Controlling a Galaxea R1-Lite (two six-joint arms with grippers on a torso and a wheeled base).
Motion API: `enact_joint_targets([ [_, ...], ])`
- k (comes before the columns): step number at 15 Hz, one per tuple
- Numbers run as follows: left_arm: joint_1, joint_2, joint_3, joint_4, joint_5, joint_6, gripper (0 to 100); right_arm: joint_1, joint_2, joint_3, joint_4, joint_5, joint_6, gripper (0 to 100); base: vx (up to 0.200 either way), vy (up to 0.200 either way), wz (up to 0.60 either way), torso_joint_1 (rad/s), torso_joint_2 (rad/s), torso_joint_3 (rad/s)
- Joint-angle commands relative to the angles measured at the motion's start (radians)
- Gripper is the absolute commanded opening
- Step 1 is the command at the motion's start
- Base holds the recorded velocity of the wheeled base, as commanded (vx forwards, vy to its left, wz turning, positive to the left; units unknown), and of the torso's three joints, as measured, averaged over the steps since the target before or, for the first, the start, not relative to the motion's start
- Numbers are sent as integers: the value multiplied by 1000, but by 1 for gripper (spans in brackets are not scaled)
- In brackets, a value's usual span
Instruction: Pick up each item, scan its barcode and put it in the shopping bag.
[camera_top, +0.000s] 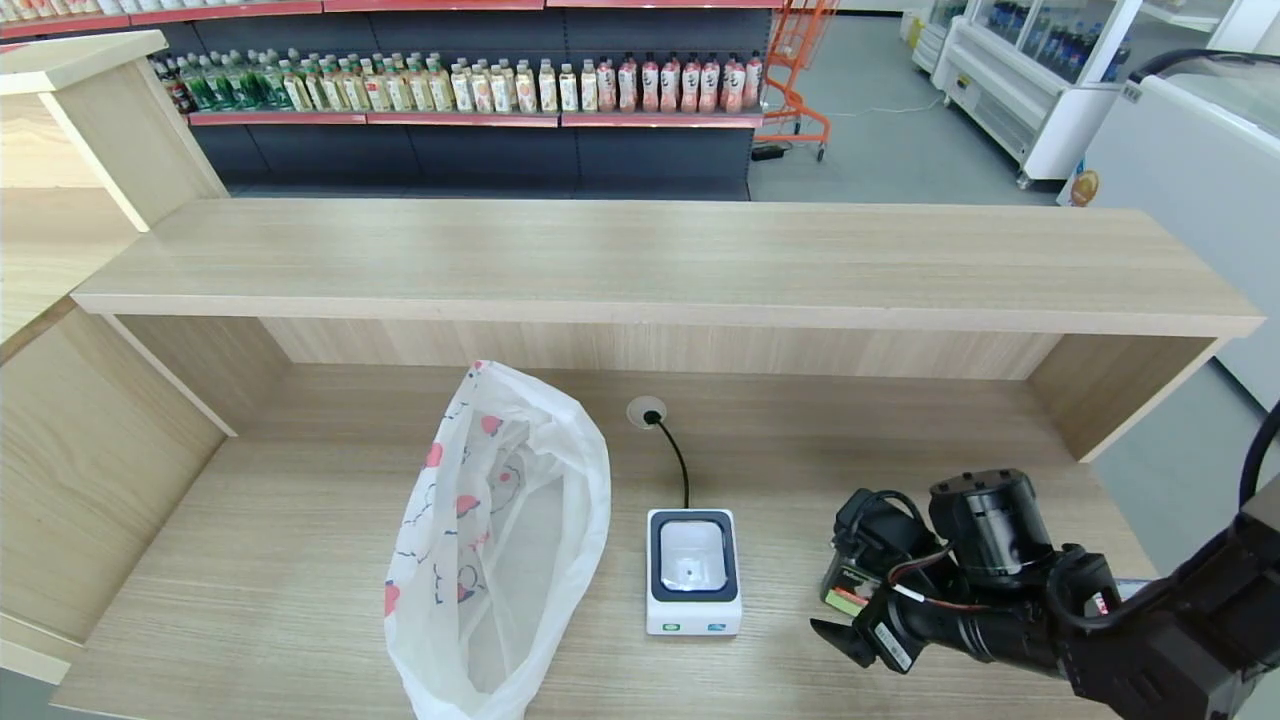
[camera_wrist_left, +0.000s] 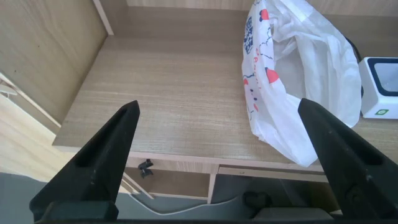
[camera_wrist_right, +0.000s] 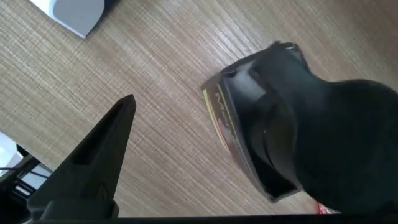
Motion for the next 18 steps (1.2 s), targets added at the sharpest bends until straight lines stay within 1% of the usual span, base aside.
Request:
enact_joint_targets([
  [1,0,0,0,0,0,0,100,0,38,-6,-24,0,2,100,0,0,0,0,0,0],
  [2,0,0,0,0,0,0,100,0,54,-8,-50,-1,5,0,0,0,0,0,0,0],
  [4,0,0,0,0,0,0,100,0,62,0,-93,-1,5,0,0,0,0,0,0,0],
  [6,0,0,0,0,0,0,100,-3,48,6,-98,-1,9,0,0,0,0,0,0,0],
  [9,0,0,0,0,0,0,100,-6,-41,61,-119,-1,42,0,0,0,0,0,0,0],
  [10,0,0,0,0,0,0,100,-9,-101,71,-119,0,60,0,0,0,0,0,0,0],
  [12,0,0,0,0,0,0,100,-24,-251,64,-112,5,147,0,0,0,0,0,0,0],
  [13,0,0,0,0,0,0,100,-26,-422,74,-43,5,224,0,0,0,0,0,0,0],
  [14,0,0,0,0,0,0,100,-28,-486,77,11,2,226,0,0,0,0,0,0,0],
  [15,0,0,0,0,0,0,100,-38,-612,75,126,2,187,0,0,0,0,0,0,0],
  [16,0,0,0,0,0,0,100,-46,-682,77,181,2,97,0,0,0,0,0,0,0],
  [17,0,0,0,0,0,0,100,-83,-733,84,212,3,-15,0,0,0,0,0,0,0],
  [18,0,0,0,0,0,0,100,-118,-770,92,215,5,-149,0,0,0,0,0,0,0],
])
